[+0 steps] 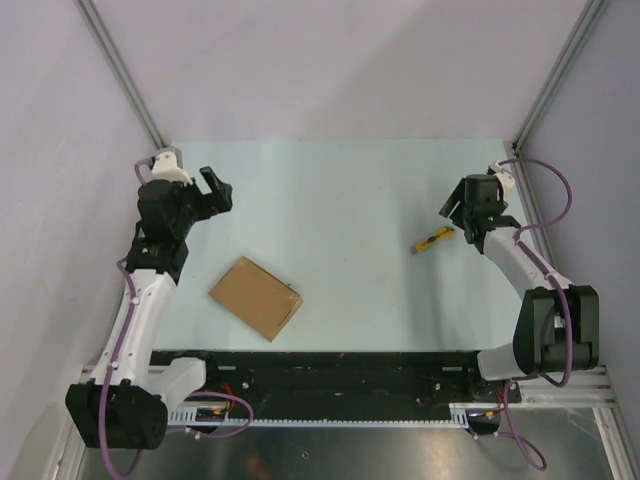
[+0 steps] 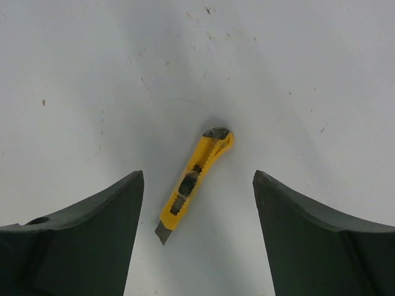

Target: Unpack the express box

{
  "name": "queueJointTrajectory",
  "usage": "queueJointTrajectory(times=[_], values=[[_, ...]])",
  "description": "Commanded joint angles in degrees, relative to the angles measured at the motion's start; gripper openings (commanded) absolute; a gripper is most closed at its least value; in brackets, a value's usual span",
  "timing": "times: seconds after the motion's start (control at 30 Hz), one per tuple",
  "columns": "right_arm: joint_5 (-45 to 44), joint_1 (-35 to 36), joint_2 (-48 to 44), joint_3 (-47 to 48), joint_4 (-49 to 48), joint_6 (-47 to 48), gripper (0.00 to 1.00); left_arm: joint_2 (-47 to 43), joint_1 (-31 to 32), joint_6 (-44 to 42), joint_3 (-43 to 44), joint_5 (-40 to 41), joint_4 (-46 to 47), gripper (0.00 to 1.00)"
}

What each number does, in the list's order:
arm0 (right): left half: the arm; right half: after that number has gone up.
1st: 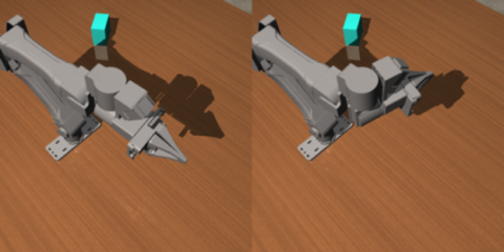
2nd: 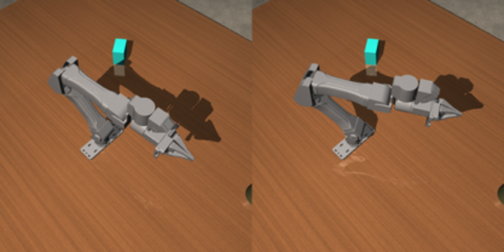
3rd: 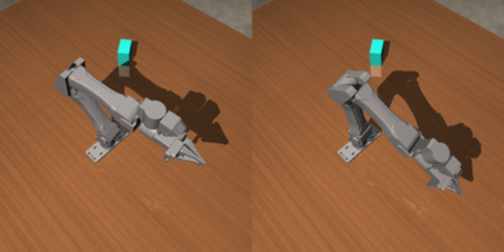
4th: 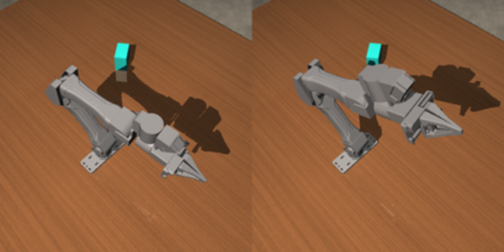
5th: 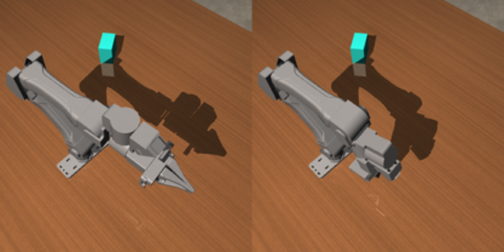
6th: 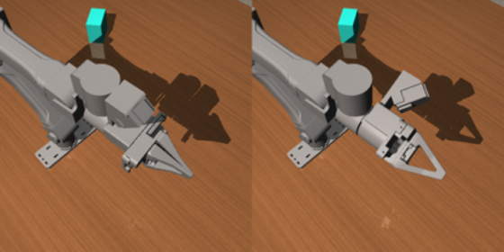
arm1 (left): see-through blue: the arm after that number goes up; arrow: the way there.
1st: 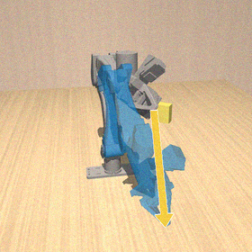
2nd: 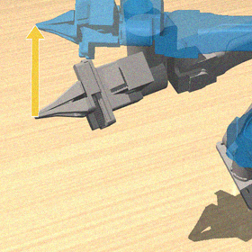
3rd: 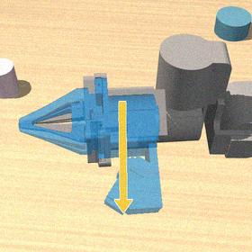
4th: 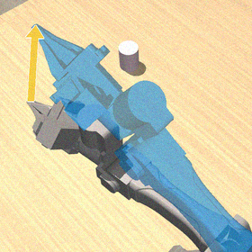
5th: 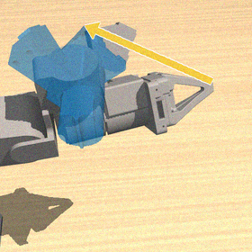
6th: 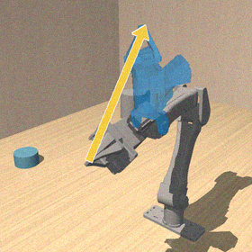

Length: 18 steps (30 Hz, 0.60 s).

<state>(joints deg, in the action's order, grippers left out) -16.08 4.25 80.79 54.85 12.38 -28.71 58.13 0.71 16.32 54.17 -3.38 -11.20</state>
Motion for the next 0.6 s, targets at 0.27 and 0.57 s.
queueJointTrajectory(times=[0.27,0.57], values=[[-4.4,1.5,7.9,5.3,10.0,-15.4,0.62,0.5,-0.4,7.1,-1.9,8.4,2.0,1.0],[-3.4,3.7,17.4,9.9,12.4,-23.3,0.59,-0.7,-0.4,9.4,-3.0,9.8,1.9,1.0]])
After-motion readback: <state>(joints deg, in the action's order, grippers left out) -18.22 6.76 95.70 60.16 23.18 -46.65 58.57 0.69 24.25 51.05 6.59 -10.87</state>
